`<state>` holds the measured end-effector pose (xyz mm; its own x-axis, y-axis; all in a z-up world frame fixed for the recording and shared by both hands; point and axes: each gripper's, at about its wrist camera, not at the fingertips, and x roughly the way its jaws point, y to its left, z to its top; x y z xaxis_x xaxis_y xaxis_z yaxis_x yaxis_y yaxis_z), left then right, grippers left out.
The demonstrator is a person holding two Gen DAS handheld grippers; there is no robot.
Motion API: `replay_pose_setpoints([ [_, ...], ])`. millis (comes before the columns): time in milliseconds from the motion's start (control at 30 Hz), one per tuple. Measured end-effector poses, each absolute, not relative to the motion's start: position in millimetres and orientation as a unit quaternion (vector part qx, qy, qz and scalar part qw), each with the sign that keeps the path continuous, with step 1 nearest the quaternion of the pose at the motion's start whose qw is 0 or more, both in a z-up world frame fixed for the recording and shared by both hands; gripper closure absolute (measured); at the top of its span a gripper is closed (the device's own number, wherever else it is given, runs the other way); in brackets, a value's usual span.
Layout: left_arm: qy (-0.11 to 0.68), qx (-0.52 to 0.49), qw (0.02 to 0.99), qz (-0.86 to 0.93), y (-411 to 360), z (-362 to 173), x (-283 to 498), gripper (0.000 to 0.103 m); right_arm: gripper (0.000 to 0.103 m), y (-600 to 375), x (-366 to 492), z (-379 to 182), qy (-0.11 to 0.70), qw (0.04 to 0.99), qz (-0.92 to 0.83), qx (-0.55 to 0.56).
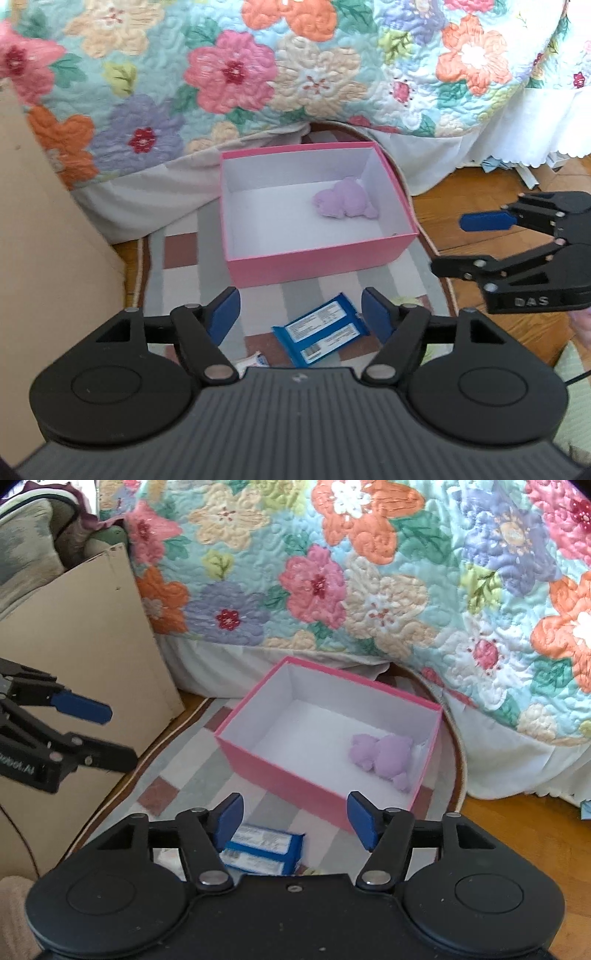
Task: Organize objects
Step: 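Withdraw the left tool from the box toward the clear floss-pick box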
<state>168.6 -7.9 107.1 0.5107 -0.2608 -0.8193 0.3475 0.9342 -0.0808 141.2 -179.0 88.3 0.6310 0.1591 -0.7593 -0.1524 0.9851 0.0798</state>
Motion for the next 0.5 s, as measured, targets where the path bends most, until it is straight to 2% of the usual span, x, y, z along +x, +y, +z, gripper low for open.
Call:
replay_pose_setpoints([
  [367, 0.466, 0.036, 0.868, -0.165, 19, 91, 136, 0.030, 0.029, -153, 104, 86, 0.442, 0.886, 0.141, -0.006],
  [500, 0.464, 0.043, 0.869, -0.165, 22, 85, 124, 0.030, 0.017, -143, 95, 87, 0.443, 0.881, 0.165, -0.008],
])
